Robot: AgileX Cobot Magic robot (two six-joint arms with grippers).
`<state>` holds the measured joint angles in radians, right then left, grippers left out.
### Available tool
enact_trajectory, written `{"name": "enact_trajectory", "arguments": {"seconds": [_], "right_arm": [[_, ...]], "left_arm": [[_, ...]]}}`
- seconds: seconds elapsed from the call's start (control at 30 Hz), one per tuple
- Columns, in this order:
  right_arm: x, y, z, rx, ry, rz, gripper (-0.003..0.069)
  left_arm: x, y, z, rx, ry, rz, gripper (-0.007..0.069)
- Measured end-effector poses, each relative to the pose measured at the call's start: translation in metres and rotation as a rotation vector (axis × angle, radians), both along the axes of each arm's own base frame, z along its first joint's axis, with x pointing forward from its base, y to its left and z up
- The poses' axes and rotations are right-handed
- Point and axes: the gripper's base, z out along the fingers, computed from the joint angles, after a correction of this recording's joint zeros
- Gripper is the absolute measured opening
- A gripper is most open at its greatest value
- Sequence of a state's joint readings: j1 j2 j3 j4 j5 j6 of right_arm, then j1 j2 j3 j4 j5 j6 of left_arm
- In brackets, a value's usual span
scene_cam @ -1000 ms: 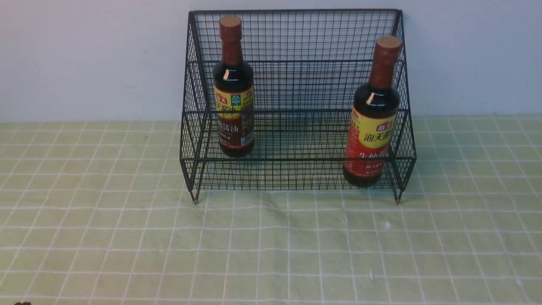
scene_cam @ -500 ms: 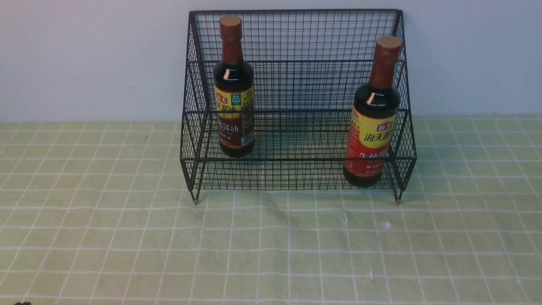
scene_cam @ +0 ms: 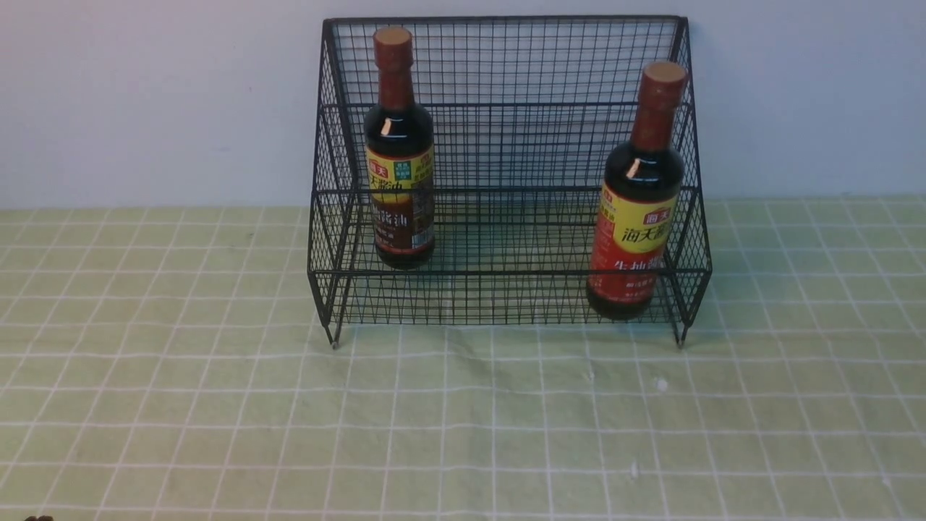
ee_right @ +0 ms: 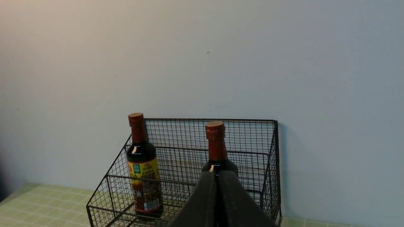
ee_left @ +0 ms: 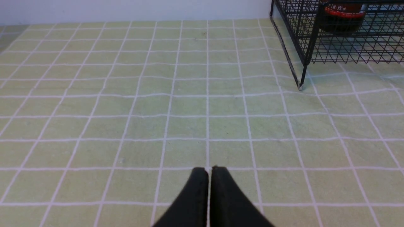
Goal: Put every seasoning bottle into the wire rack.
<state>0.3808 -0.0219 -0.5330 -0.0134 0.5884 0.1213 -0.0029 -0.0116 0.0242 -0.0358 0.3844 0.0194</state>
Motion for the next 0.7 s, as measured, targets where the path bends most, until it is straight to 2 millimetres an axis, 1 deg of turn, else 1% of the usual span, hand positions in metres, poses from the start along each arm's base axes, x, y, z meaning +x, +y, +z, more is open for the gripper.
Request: {"name": "enact_trajectory", "arguments": {"seconds": [0.17,0.23,0.27,0.33,0.37,0.4,0.43,0.47,0.5,0.53,0.57,0.7], "right_arm": [[0.0,0.002,0.0,-0.032,-0.013,0.014,-0.0013],[0.003,0.003,-0.004,-0.044,-0.014,-0.009,-0.0013],[0.005,0.003,-0.007,-0.055,-0.01,-0.037,-0.0013],[0.013,0.005,-0.021,-0.084,0.025,-0.143,-0.0013],[0.015,0.005,-0.025,-0.086,0.035,-0.163,-0.0013],[0.024,0.005,-0.04,-0.096,0.079,-0.239,-0.0013],[0.026,0.005,-0.045,-0.1,0.092,-0.257,-0.0013],[0.031,0.005,-0.056,-0.105,0.123,-0.298,-0.0013],[0.038,0.004,-0.074,-0.112,0.171,-0.341,-0.0013],[0.039,0.004,-0.077,-0.113,0.178,-0.346,-0.0013],[0.047,0.003,-0.101,-0.127,0.242,-0.374,-0.0013],[0.056,0.002,-0.15,-0.152,0.385,-0.375,-0.0013]], "left_arm": [[0.0,0.0,0.0,0.0,0.0,0.0,-0.0007],[0.0,0.0,0.0,0.0,0.0,0.0,-0.0007],[0.0,0.0,0.0,0.0,0.0,0.0,-0.0007],[0.0,0.0,0.0,0.0,0.0,0.0,-0.0007],[0.0,0.0,0.0,0.0,0.0,0.0,-0.0007],[0.0,0.0,0.0,0.0,0.0,0.0,-0.0007],[0.0,0.0,0.0,0.0,0.0,0.0,-0.0007],[0.0,0.0,0.0,0.0,0.0,0.0,-0.0007],[0.0,0.0,0.0,0.0,0.0,0.0,-0.0007],[0.0,0.0,0.0,0.0,0.0,0.0,-0.0007],[0.0,0.0,0.0,0.0,0.0,0.0,-0.0007],[0.0,0.0,0.0,0.0,0.0,0.0,-0.0007]]}}
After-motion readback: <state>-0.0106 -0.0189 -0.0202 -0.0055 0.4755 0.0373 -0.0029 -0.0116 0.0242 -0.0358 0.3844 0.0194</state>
